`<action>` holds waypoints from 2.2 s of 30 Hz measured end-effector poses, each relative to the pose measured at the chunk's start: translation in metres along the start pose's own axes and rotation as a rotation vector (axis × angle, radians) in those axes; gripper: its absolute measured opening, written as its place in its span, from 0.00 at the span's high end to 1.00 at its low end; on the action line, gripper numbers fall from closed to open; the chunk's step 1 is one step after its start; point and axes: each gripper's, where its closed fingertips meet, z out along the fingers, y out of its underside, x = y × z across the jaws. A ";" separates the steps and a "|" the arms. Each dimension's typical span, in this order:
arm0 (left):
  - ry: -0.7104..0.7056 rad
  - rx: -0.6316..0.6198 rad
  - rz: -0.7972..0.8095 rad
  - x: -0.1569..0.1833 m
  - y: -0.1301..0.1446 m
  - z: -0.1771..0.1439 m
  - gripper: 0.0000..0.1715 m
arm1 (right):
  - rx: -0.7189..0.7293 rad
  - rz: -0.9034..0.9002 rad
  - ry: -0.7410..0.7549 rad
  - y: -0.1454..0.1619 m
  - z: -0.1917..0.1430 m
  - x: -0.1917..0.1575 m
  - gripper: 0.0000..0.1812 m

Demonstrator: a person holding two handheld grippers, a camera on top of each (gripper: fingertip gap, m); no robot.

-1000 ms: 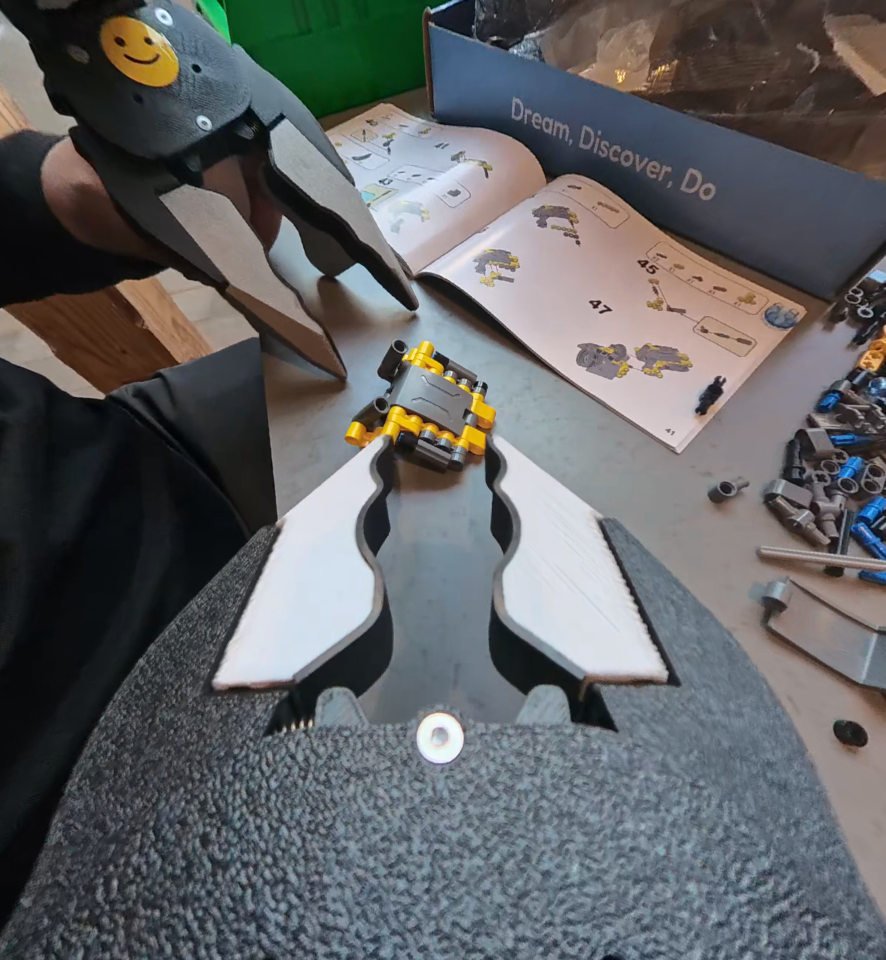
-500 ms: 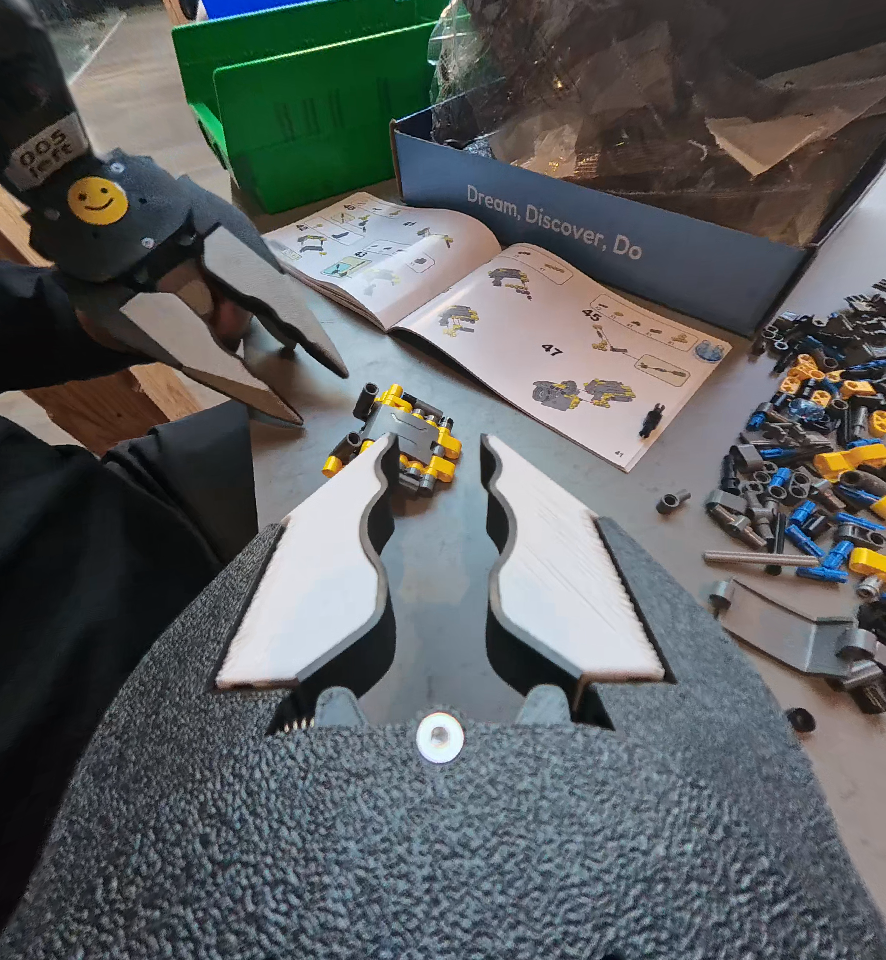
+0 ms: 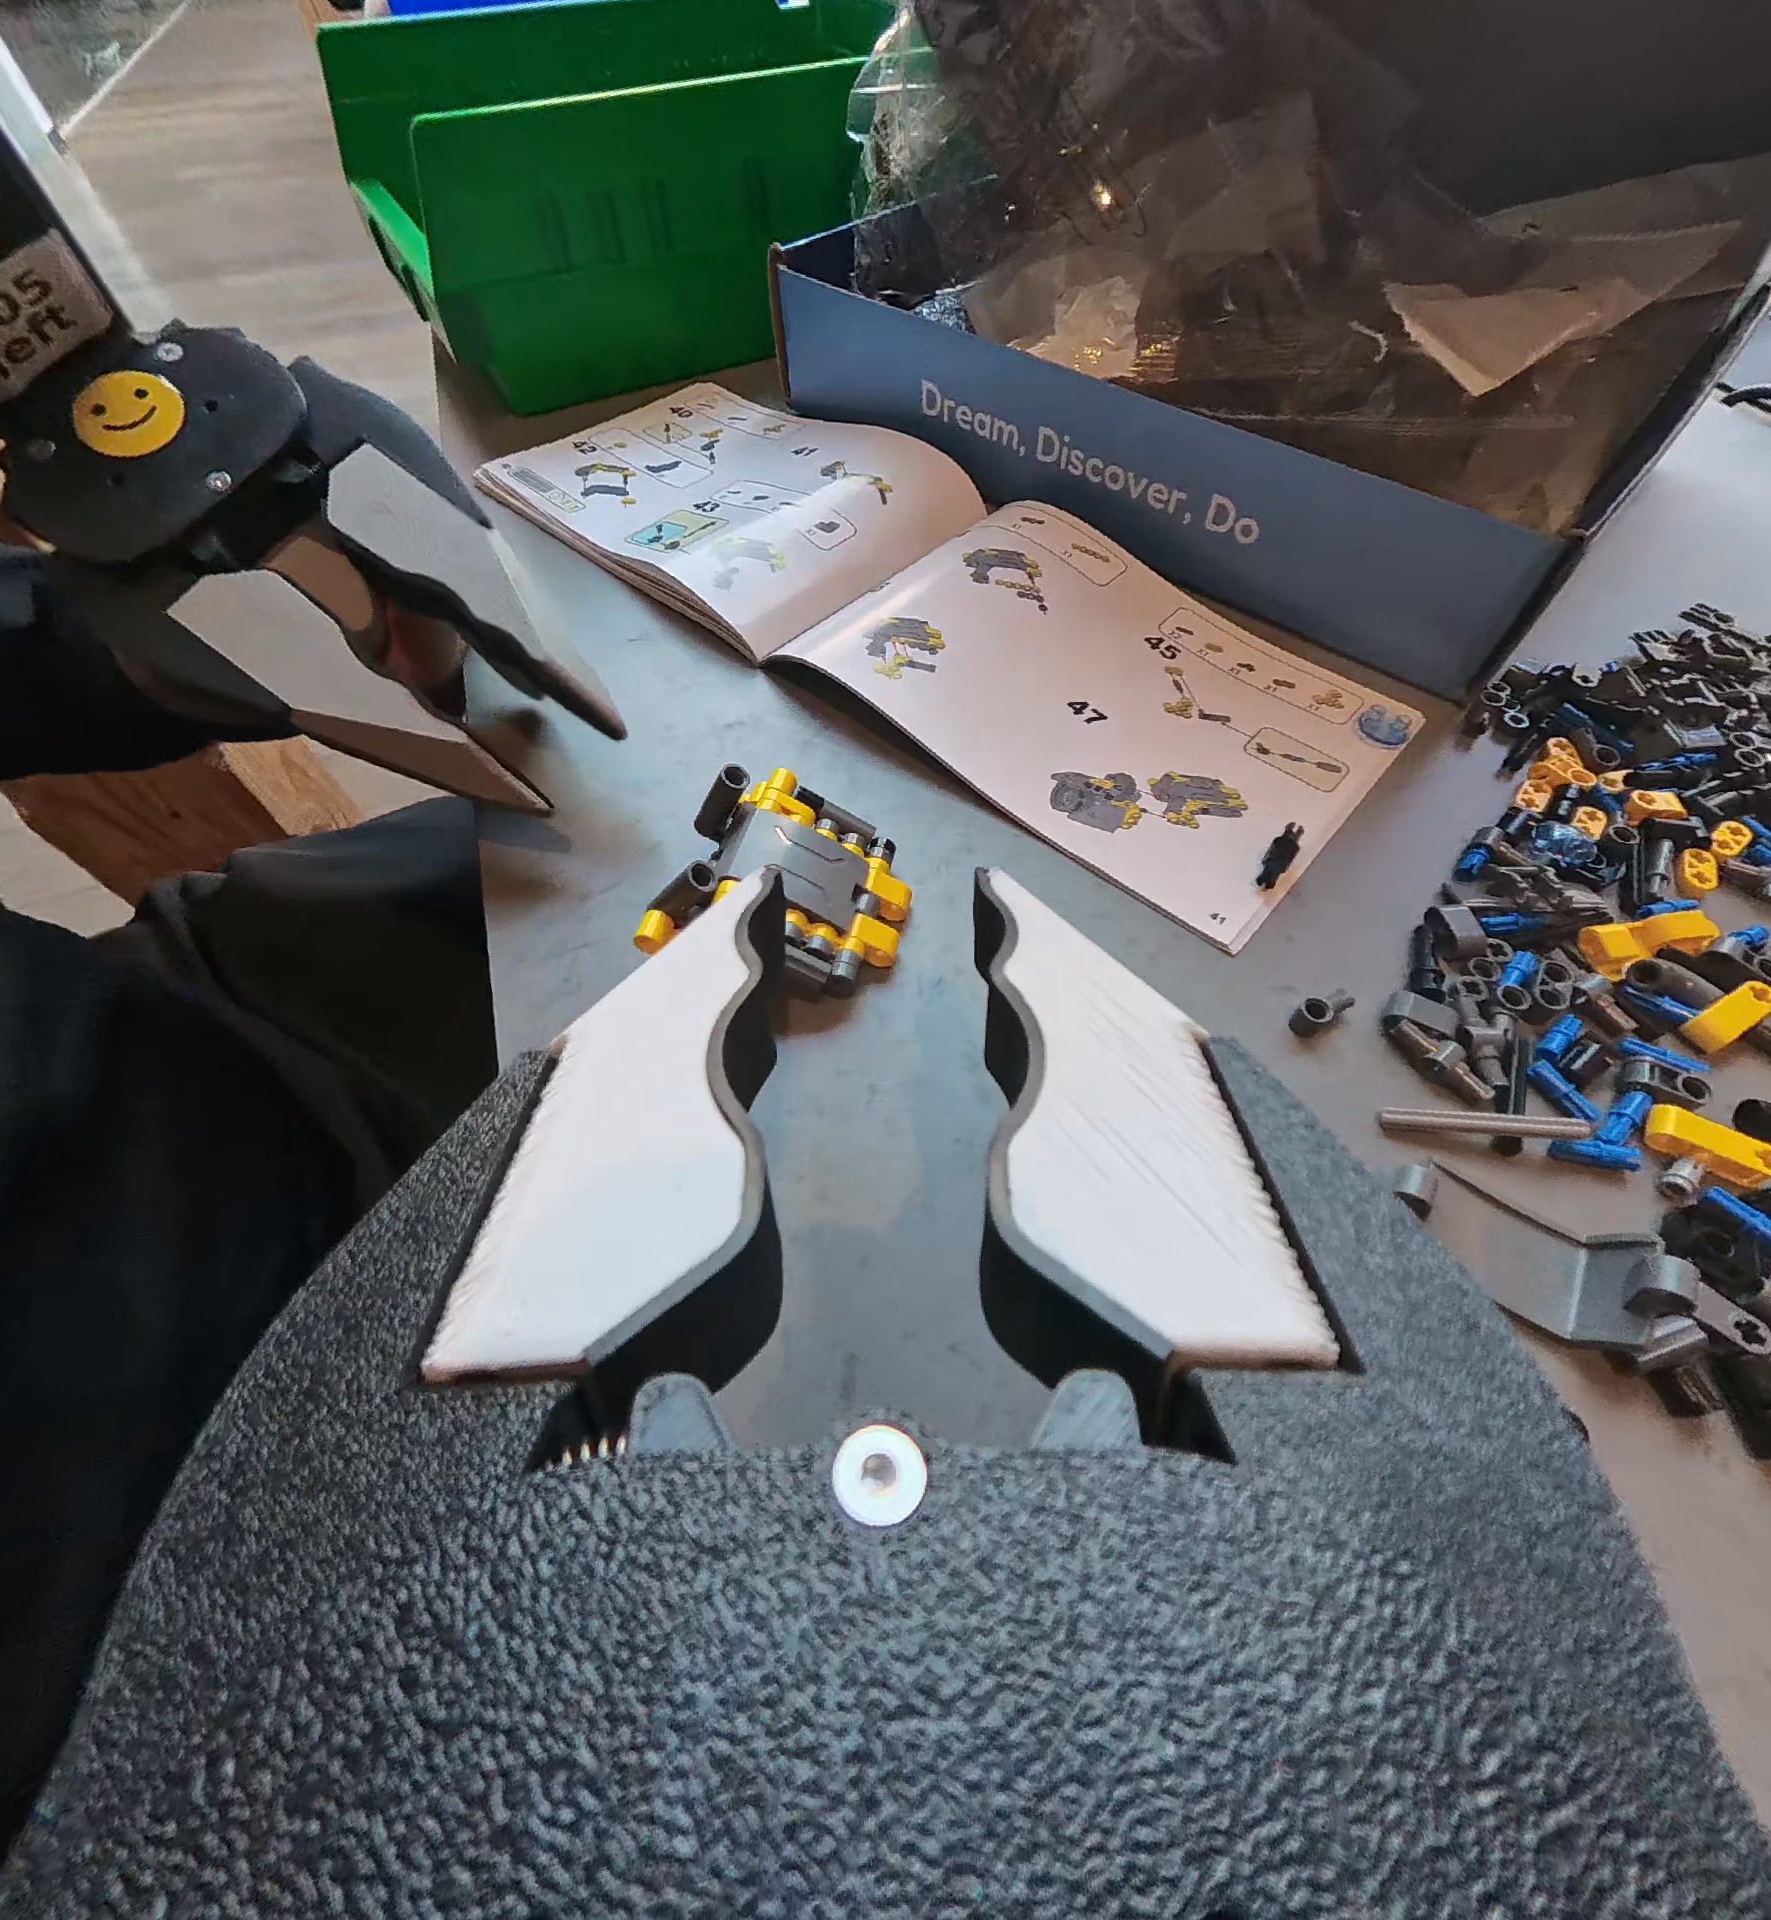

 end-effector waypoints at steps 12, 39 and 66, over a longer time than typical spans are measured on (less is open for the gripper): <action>0.146 0.104 -0.139 0.004 -0.010 -0.009 0.87 | -0.091 -0.072 0.005 0.012 0.010 -0.006 0.81; 0.157 -0.020 -0.161 0.011 -0.005 0.008 0.80 | 0.084 -0.144 0.147 -0.016 -0.002 0.007 0.93; 0.099 0.028 -0.093 0.011 -0.004 0.002 0.79 | 0.029 -0.072 0.109 -0.010 0.011 0.018 0.82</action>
